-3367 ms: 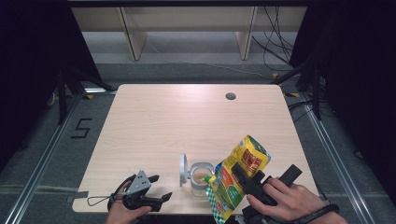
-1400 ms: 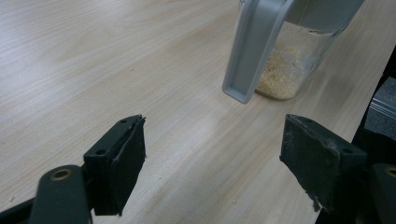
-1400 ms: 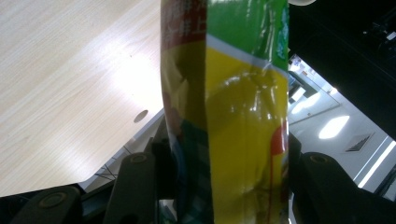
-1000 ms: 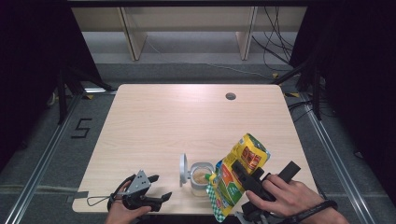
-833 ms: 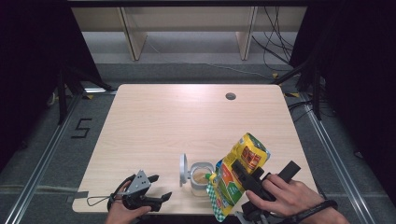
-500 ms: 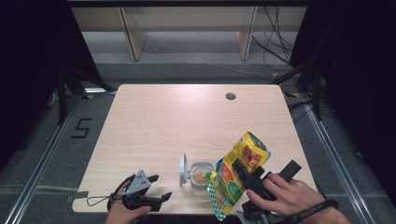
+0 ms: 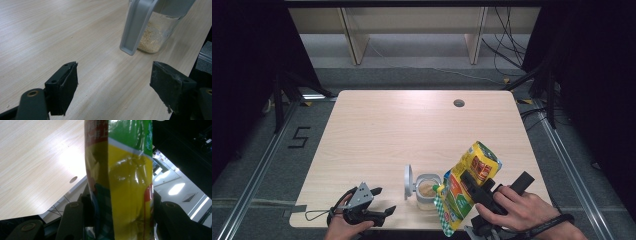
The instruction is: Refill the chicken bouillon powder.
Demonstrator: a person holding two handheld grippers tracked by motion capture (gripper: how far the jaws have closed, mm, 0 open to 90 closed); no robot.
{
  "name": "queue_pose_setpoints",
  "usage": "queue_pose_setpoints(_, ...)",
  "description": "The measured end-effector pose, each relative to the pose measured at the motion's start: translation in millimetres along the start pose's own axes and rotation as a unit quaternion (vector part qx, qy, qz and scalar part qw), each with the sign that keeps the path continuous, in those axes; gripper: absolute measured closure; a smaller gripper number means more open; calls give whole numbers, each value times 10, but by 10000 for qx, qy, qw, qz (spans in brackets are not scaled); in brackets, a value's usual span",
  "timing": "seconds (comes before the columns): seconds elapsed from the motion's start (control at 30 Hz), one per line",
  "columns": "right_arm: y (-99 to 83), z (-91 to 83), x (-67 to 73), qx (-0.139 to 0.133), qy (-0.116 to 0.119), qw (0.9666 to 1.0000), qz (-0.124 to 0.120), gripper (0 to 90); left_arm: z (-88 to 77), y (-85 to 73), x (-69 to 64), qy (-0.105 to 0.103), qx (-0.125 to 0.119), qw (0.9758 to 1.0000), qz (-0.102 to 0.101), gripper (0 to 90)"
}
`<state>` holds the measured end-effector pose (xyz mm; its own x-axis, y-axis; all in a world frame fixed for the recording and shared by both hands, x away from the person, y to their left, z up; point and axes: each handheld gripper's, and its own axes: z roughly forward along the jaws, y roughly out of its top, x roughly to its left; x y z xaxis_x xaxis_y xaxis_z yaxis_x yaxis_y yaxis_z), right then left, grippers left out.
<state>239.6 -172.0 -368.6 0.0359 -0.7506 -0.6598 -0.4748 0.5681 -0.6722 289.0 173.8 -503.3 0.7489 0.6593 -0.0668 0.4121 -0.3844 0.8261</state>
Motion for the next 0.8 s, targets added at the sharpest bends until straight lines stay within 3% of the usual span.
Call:
queue_pose_setpoints(0.07,2,-3,13,39,9,9999,120,579,4,0,-18,-75,-86,9999,-109,216)
queue_pose_setpoints(0.13,0,5,2,-18,-2,10000,25,580,-2,6,-9,-74,-72,9999,40,216)
queue_pose_setpoints(0.43,0,-14,14,25,-4,10000,40,581,5,2,-20,-39,-78,10000,11,217)
queue_pose_setpoints(0.47,-5,-13,17,-3,4,10000,49,581,2,8,-8,-75,-70,9999,84,216)
queue_pose_setpoints(0.8,-2,-8,-7,-2,-16,10000,-32,583,-4,7,-6,-53,-50,9999,111,216)
